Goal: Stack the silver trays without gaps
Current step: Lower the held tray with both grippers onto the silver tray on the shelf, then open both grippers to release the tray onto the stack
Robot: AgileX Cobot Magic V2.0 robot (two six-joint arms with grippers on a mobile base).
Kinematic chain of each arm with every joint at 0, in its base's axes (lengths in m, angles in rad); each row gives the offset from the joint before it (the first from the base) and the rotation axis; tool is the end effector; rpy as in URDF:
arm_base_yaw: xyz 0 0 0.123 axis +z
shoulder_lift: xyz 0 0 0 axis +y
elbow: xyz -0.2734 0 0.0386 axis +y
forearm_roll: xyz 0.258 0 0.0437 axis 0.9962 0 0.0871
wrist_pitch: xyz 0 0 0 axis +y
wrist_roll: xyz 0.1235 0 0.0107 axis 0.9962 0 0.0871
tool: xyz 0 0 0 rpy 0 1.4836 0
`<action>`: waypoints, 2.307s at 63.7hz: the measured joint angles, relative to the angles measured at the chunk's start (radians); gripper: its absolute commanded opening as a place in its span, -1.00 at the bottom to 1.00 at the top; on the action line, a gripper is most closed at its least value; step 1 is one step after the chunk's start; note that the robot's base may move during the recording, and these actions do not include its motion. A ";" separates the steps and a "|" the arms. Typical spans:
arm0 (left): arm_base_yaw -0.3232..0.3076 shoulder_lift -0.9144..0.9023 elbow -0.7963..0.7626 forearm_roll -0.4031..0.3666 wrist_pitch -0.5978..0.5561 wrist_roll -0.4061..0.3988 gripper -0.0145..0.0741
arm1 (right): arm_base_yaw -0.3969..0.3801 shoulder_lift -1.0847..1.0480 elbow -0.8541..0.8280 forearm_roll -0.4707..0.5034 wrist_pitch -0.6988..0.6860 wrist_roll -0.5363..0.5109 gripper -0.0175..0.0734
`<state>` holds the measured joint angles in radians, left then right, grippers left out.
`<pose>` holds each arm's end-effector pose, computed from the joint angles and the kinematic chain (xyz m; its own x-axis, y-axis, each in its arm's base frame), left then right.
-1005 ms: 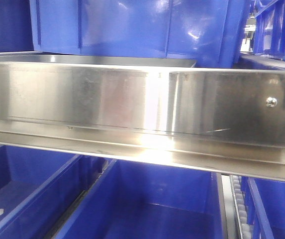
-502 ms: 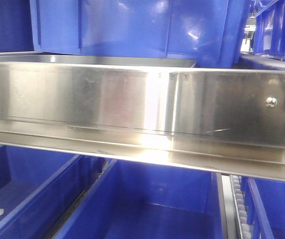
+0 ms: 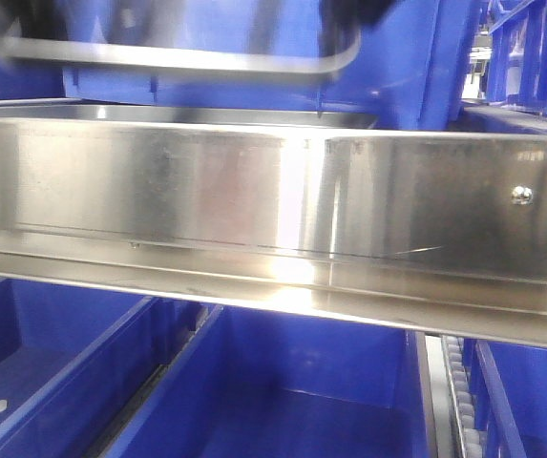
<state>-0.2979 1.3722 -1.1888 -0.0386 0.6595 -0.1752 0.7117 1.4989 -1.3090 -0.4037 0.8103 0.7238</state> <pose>0.3201 -0.1013 0.3095 -0.7048 0.0028 -0.7094 0.1695 0.9717 -0.1646 0.2933 0.2064 0.3017 -0.7312 -0.0944 -0.6756 -0.1960 0.9777 0.0756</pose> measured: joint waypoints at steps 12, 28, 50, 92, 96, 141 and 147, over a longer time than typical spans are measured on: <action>0.040 0.015 0.000 0.002 0.012 -0.009 -0.60 | 0.004 0.002 0.016 0.030 -0.084 -0.006 -0.79; 0.050 0.015 -0.002 0.021 -0.003 -0.019 0.07 | 0.006 0.002 0.016 0.032 -0.096 -0.018 -0.78; 0.050 0.015 -0.002 0.023 -0.004 -0.021 0.09 | 0.009 0.002 0.018 0.033 -0.096 -0.032 0.17; 0.050 -0.074 -0.002 -0.054 0.016 0.076 -0.66 | 0.010 -0.032 0.021 0.037 -0.082 -0.018 -0.79; 0.050 -0.106 -0.002 -0.057 0.001 0.105 -0.67 | 0.010 -0.055 0.022 0.030 -0.092 -0.018 -0.79; -0.005 -0.907 0.745 -0.064 -0.534 0.226 -0.67 | 0.097 -0.506 0.394 -0.200 -0.354 -0.022 -0.79; -0.005 -0.970 0.839 -0.066 -0.550 0.226 -0.67 | 0.097 -0.530 0.440 -0.200 -0.396 -0.022 -0.79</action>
<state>-0.3031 0.4025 -0.3498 -0.1046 0.1099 0.0510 0.8084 0.9687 -0.8688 -0.6035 0.4146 0.7020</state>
